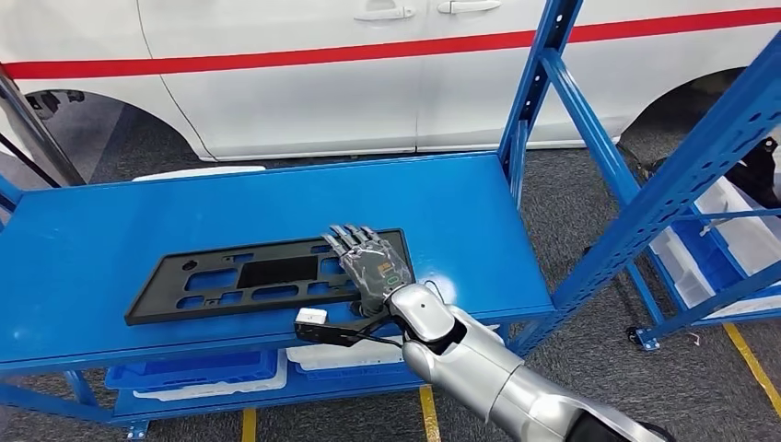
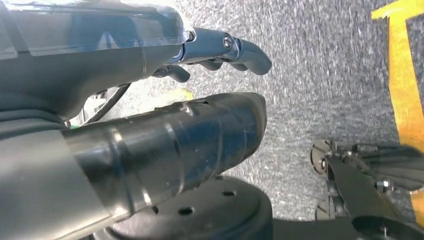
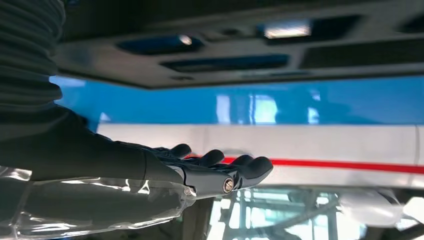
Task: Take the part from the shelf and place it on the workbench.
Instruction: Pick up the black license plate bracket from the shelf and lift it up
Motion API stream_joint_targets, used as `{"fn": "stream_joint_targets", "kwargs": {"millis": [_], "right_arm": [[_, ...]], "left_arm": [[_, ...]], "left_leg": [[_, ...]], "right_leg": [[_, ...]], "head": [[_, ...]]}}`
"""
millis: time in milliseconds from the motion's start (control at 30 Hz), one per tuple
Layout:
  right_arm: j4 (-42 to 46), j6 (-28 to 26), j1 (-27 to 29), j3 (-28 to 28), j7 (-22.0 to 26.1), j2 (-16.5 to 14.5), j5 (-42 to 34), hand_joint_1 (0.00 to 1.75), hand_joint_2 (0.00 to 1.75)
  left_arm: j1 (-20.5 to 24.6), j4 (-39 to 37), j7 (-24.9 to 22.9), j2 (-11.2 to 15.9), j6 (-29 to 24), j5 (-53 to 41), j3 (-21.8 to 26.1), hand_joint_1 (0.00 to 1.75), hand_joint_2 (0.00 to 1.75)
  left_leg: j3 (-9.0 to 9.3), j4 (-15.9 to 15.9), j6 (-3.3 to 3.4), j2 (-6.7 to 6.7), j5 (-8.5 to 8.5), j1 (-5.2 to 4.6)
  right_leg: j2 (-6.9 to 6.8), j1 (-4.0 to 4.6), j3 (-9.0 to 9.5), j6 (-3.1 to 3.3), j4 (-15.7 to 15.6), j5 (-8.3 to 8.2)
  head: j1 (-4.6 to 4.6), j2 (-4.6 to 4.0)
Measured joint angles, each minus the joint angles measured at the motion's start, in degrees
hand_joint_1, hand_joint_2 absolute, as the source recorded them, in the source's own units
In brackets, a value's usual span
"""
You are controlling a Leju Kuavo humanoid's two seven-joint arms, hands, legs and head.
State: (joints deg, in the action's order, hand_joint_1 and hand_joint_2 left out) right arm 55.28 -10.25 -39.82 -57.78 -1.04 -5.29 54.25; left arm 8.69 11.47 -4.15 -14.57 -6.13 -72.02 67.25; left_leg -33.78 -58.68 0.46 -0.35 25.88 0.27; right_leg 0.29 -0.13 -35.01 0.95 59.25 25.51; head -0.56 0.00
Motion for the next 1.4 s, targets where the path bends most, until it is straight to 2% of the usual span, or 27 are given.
{"fn": "stream_joint_targets", "kwargs": {"millis": [67, 167, 200, 233, 267, 300, 367, 433, 533, 600, 667, 700, 733, 767, 833, 867, 900, 967, 1000, 1067, 1100, 1167, 1200, 1233, 1267, 1333, 1400], "right_arm": [[-1.53, 0.37, -0.57, 0.17, 0.19, -0.38, -0.74, 0.0, 1.75], [-3.66, 1.45, -1.21, 0.31, 0.62, -0.91, -1.79, 0.0, 1.75], [-4.32, 1.79, -1.24, 0.32, 0.74, -1.01, -2.11, 0.0, 1.75], [-4.89, 2.07, -1.3, 0.33, 0.82, -1.09, -2.39, 0.0, 1.75], [-5.47, 2.41, -1.48, 0.38, 0.91, -1.25, -2.7, 0.0, 1.75], [-6.04, 2.8, -1.74, 0.44, 1.04, -1.48, -3.02, 0.0, 1.75], [-7.27, 3.8, -2.43, 0.62, 1.34, -1.93, -3.82, 0.0, 1.75], [-8.43, 4.62, -3.03, 0.83, 1.59, -2.26, -4.42, 0.0, 1.75], [-9.92, 5.73, -3.87, 1.07, 2.01, -2.75, -5.2, 0.0, 1.75], [-10.82, 6.06, -4.22, 1.16, 2.21, -2.89, -5.47, 0.0, 1.75], [-11.56, 6.09, -4.3, 1.19, 2.33, -2.91, -5.6, 0.0, 1.75], [-11.86, 6.09, -4.3, 1.19, 2.4, -2.91, -5.67, 0.0, 1.75], [-12.09, 6.1, -4.32, 1.19, 2.47, -2.91, -5.73, 0.0, 1.75], [-12.27, 6.12, -4.38, 1.19, 2.52, -2.93, -5.79, 0.0, 1.75], [-12.57, 6.24, -4.71, 1.19, 2.55, -3.05, -5.89, 0.0, 1.75], [-12.73, 6.39, -4.92, 1.19, 2.56, -3.19, -5.93, 0.22, 1.75], [-12.9, 6.56, -5.12, 1.2, 2.56, -3.32, -5.98, 0.65, 1.75], [-13.29, 6.95, -5.31, 1.21, 2.57, -3.55, -6.07, 1.53, 1.75], [-13.49, 7.09, -5.36, 1.21, 2.6, -3.66, -6.12, 1.75, 1.75], [-13.95, 7.28, -5.45, 1.21, 2.67, -4.0, -6.26, 1.75, 1.75], [-14.2, 7.34, -5.45, 1.21, 2.72, -4.22, -6.31, 1.75, 1.75], [-14.67, 7.39, -5.39, 1.21, 2.83, -4.51, -6.37, 1.75, 1.75], [-14.86, 7.39, -5.37, 1.21, 2.89, -4.6, -6.37, 1.75, 1.75], [-15.01, 7.39, -5.39, 1.21, 2.97, -4.65, -6.37, 1.75, 1.75], [-15.11, 7.39, -5.44, 1.2, 3.03, -4.72, -6.36, 1.75, 1.75], [-15.26, 7.39, -5.69, 1.2, 3.15, -4.92, -6.33, 1.75, 1.75], [-15.35, 7.35, -6.1, 1.21, 3.24, -5.13, -6.31, 1.75, 1.75]], "left_arm": [[0.05, 0.0, 0.06, 0.02, -0.13, 0.25, 0.0, 0.0, 0.0], [0.05, 0.0, 0.24, 0.06, -0.17, 0.48, 0.0, 0.0, 0.0], [0.01, 0.0, 0.3, 0.08, -0.17, 0.54, 0.0, 0.0, 0.0], [-0.03, 0.0, 0.34, 0.1, -0.17, 0.61, 0.01, 0.0, 0.0], [-0.04, 0.0, 0.39, 0.13, -0.18, 0.71, 0.01, 0.0, 0.0], [-0.03, 0.0, 0.45, 0.16, -0.19, 0.8, 0.01, 0.0, 0.0], [0.12, 0.0, 0.61, 0.24, -0.21, 0.98, 0.0, 0.0, 0.0], [0.26, 0.0, 0.79, 0.3, -0.21, 1.05, 0.0, 0.0, 0.0], [0.31, 0.0, 0.97, 0.39, -0.21, 1.11, 0.0, 0.0, 0.0], [0.38, 0.0, 1.03, 0.4, -0.21, 1.13, 0.0, 0.0, 0.0], [0.39, 0.0, 1.04, 0.43, -0.21, 1.14, 0.0, 0.0, 0.0], [0.37, 0.0, 1.04, 0.45, -0.21, 1.14, 0.0, 0.0, 0.0], [0.35, 0.0, 1.04, 0.48, -0.21, 1.14, 0.0, 0.0, 0.0], [0.35, 0.0, 1.04, 0.5, -0.21, 1.15, 0.0, 0.0, 0.0], [0.4, 0.0, 1.05, 0.51, -0.21, 1.19, 0.0, 0.0, 0.0], [0.42, 0.0, 1.06, 0.51, -0.21, 1.22, 0.0, 0.0, 0.0], [0.43, 0.0, 1.07, 0.51, -0.21, 1.26, 0.0, 0.0, 0.0], [0.44, 0.0, 1.09, 0.52, -0.21, 1.31, 0.0, 0.0, 0.0], [0.44, 0.0, 1.08, 0.53, -0.21, 1.33, 0.0, 0.0, 0.0], [0.44, 0.0, 1.06, 0.54, -0.21, 1.37, 0.0, 0.0, 0.0], [0.44, 0.0, 1.05, 0.54, -0.21, 1.38, 0.0, 0.0, 0.0], [0.41, 0.0, 1.04, 0.54, -0.21, 1.39, 0.0, 0.0, 0.0], [0.36, 0.0, 1.02, 0.54, -0.21, 1.4, 0.0, 0.0, 0.0], [0.29, 0.0, 0.97, 0.54, -0.2, 1.4, 0.0, 0.0, 0.0], [0.22, 0.0, 0.92, 0.55, -0.16, 1.4, 0.0, 0.0, 0.0], [0.19, 0.0, 0.78, 0.57, -0.03, 1.4, 0.0, 0.0, 0.0], [0.29, 0.0, 0.59, 0.57, 0.24, 1.38, 0.0, 0.0, 0.0]], "left_leg": [[-1.09, -2.62, -0.62, 0.02, 1.86, 0.1], [-6.01, -13.02, -1.45, 0.06, 6.74, 0.41], [-7.22, -15.33, -1.62, 0.07, 7.21, 0.47], [-7.53, -15.67, -1.71, 0.07, 6.62, 0.51], [-6.58, -13.49, -1.72, 0.09, 4.87, 0.55], [-4.78, -9.65, -1.66, 0.11, 2.59, 0.6], [-1.13, -2.13, -1.23, 0.09, -0.29, 0.49], [0.06, 0.42, -0.58, -0.01, -0.5, 0.22], [0.36, 0.99, 0.57, 0.04, -0.87, 0.32], [0.59, 1.42, 1.3, 0.12, -1.14, 0.48], [0.55, 1.42, 1.6, 0.16, -1.14, 0.36], [0.55, 1.39, 1.62, 0.17, -1.13, 0.31], [0.58, 1.36, 1.62, 0.17, -1.11, 0.28], [0.63, 1.31, 1.59, 0.13, -1.09, 0.27], [0.72, 1.1, 1.4, 0.04, -0.95, 0.24], [0.67, 0.91, 1.21, -0.01, -0.83, 0.13], [0.6, 0.77, 0.98, -0.01, -0.74, 0.05], [0.52, 0.72, 0.44, -0.01, -0.7, -0.08], [0.53, 0.74, 0.15, 0.0, -0.65, -0.04], [-0.02, -0.66, -0.47, 0.01, 0.53, 0.06], [-1.05, -2.99, -0.78, 0.02, 2.03, 0.15], [-4.41, -10.3, -1.32, 0.04, 5.74, 0.36], [-5.96, -13.59, -1.53, 0.05, 6.91, 0.45], [-6.71, -15.14, -1.68, 0.06, 7.0, 0.52], [-6.37, -14.42, -1.76, 0.07, 5.92, 0.6], [-2.97, -7.31, -1.74, 0.13, 1.97, 0.79], [0.17, -0.81, -1.29, 0.12, -0.15, 0.65]], "right_leg": [[-0.06, -0.34, 0.27, 0.59, -0.51, -0.27], [-0.19, -0.41, 0.34, 0.93, -0.63, -0.3], [-0.22, -0.39, 0.36, 0.95, -0.61, -0.27], [-0.23, -0.4, 0.37, 0.95, -0.59, -0.25], [-0.18, -0.41, 0.43, 0.9, -0.55, -0.21], [-0.1, -0.43, 0.52, 0.81, -0.51, -0.15], [0.03, -0.32, 0.63, 0.42, -0.41, 0.01], [0.05, -0.17, 0.63, -0.13, -0.43, 0.01], [0.02, -0.21, 0.58, -1.06, 0.04, 0.53], [-0.02, -0.26, -1.31, -1.5, 4.4, 3.23], [-0.04, -0.26, -4.95, -1.74, 12.12, 6.81], [-0.05, -0.26, -6.41, -1.8, 15.11, 7.7], [-0.05, -0.26, -6.86, -1.79, 15.97, 7.41], [-0.06, -0.26, -6.23, -1.69, 14.63, 6.11], [-0.07, -0.19, -2.36, -1.21, 6.77, 2.29], [-0.07, -0.09, -0.59, -0.95, 3.12, 1.01], [-0.07, 0.01, 0.55, -0.72, 0.67, 0.36], [-0.02, 0.22, 0.93, -0.4, -0.36, 0.28], [0.0, 0.12, 1.02, -0.13, -0.53, 0.15], [-0.04, -0.15, 1.25, 0.49, -0.99, -0.2], [-0.09, -0.31, 1.3, 0.73, -1.19, -0.35], [-0.17, -0.33, 1.14, 0.91, -1.19, -0.41], [-0.2, -0.33, 1.08, 0.92, -1.16, -0.41], [-0.22, -0.34, 1.06, 0.91, -1.11, -0.39], [-0.2, -0.36, 1.09, 0.89, -1.04, -0.35], [-0.08, -0.44, 1.19, 0.69, -0.83, -0.18], [0.13, -0.3, 1.13, 0.22, -0.55, -0.02]], "head": [[0.07, 0.0], [0.12, 0.0], [0.12, 0.0], [0.12, 0.0], [0.13, 0.0], [0.13, 0.0], [0.11, 0.0], [0.1, 0.0], [0.09, 0.0], [0.08, 0.0], [0.08, 0.0], [0.07, 0.0], [0.07, 0.0], [0.06, 0.0], [0.06, 0.0], [0.07, 0.0], [0.08, 0.0], [0.09, 0.0], [0.08, 0.0], [0.11, 0.0], [0.13, 0.0], [0.16, 0.0], [0.15, 0.0], [0.15, 0.0], [0.16, 0.0], [0.16, 0.0], [0.15, 0.0]]}}
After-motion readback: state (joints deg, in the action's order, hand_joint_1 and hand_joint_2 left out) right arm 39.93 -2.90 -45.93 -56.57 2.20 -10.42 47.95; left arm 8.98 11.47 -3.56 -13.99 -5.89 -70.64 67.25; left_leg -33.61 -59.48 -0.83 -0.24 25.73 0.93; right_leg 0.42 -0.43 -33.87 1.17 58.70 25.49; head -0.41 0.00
